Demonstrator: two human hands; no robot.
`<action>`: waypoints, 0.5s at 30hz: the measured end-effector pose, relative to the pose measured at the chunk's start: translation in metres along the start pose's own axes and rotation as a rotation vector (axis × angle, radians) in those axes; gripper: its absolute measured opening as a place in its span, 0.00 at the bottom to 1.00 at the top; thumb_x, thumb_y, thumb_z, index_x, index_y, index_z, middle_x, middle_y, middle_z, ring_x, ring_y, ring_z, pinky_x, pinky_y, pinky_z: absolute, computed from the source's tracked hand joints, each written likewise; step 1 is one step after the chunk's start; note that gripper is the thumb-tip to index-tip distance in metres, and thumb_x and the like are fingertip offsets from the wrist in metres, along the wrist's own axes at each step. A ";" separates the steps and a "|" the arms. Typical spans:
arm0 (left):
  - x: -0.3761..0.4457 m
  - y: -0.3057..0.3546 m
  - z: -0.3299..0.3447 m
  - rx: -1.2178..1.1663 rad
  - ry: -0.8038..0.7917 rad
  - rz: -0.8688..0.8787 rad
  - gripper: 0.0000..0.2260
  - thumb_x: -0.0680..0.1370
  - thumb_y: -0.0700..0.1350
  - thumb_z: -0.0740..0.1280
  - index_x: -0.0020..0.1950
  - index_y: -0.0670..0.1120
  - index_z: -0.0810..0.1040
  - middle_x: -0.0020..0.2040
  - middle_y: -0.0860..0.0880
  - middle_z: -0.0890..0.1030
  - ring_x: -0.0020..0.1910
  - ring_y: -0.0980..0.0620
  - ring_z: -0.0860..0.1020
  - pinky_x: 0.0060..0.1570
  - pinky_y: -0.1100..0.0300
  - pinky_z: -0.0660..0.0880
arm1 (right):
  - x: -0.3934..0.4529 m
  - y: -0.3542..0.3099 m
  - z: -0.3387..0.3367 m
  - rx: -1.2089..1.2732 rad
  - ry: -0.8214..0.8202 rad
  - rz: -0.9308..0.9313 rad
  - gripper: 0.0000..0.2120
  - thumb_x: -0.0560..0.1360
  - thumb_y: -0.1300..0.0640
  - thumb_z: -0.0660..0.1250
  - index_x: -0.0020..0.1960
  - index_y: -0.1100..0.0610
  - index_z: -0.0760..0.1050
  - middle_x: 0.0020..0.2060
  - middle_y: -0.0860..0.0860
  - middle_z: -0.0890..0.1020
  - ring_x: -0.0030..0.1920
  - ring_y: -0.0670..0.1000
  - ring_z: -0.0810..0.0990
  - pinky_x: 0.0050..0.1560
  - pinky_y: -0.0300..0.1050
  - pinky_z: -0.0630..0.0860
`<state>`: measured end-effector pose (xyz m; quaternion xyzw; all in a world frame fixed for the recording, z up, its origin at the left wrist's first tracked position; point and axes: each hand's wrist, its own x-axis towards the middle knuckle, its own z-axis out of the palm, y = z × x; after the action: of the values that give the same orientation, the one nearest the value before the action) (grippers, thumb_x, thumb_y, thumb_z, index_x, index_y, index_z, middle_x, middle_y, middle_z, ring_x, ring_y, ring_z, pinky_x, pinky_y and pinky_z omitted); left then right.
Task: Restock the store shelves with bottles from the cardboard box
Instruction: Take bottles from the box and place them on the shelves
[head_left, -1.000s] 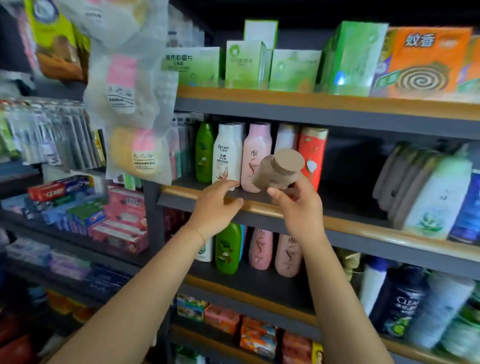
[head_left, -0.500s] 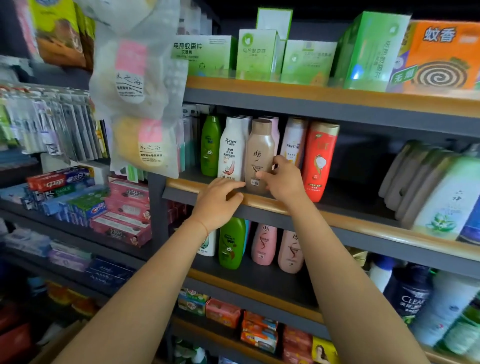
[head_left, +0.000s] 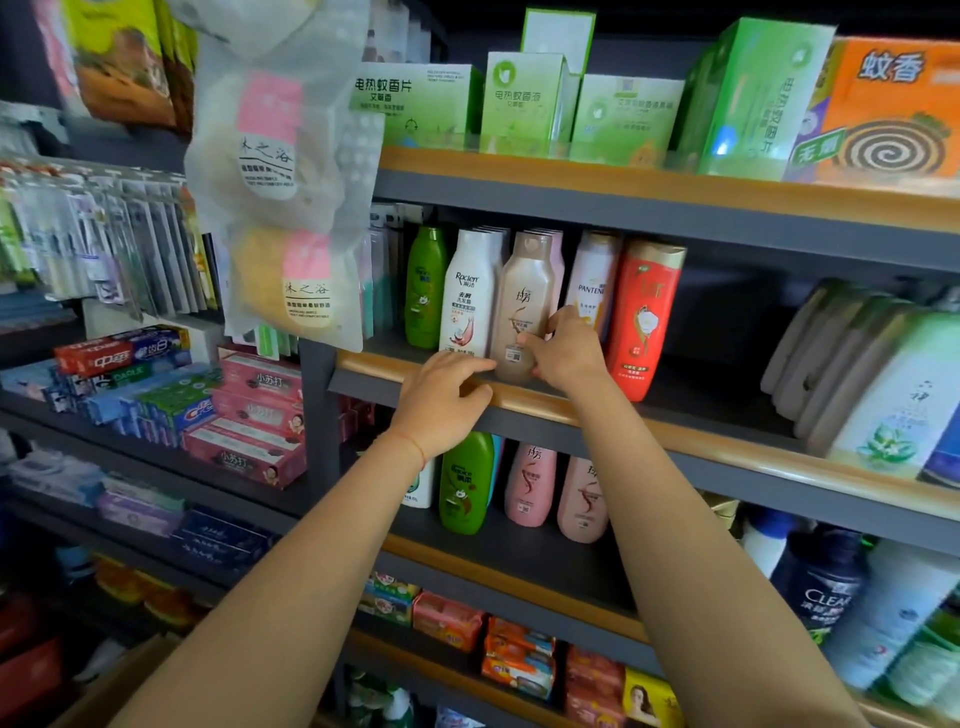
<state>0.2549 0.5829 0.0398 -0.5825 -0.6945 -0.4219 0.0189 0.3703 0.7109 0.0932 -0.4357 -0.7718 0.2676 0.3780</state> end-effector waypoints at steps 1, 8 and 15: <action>0.000 0.000 -0.001 0.002 -0.003 -0.002 0.16 0.81 0.47 0.64 0.69 0.54 0.76 0.68 0.53 0.75 0.71 0.52 0.67 0.72 0.50 0.62 | -0.004 -0.002 -0.002 -0.024 0.008 -0.012 0.21 0.75 0.53 0.72 0.59 0.63 0.68 0.55 0.60 0.78 0.54 0.60 0.81 0.55 0.52 0.77; -0.042 -0.017 -0.005 0.037 0.190 0.216 0.22 0.78 0.43 0.63 0.73 0.47 0.73 0.73 0.49 0.72 0.76 0.50 0.63 0.73 0.59 0.60 | -0.078 -0.021 0.007 0.213 0.261 -0.461 0.06 0.77 0.56 0.68 0.44 0.58 0.76 0.39 0.52 0.79 0.38 0.49 0.77 0.41 0.42 0.74; -0.165 -0.158 -0.008 0.031 0.122 -0.484 0.11 0.82 0.46 0.64 0.64 0.52 0.79 0.52 0.50 0.83 0.48 0.48 0.81 0.47 0.51 0.80 | -0.140 0.014 0.161 0.370 -0.350 -0.178 0.13 0.80 0.54 0.66 0.38 0.59 0.74 0.30 0.56 0.79 0.29 0.54 0.79 0.33 0.48 0.76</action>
<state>0.1739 0.4530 -0.1297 -0.3722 -0.8178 -0.4378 -0.0322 0.2926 0.5812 -0.0583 -0.2367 -0.7987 0.4409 0.3341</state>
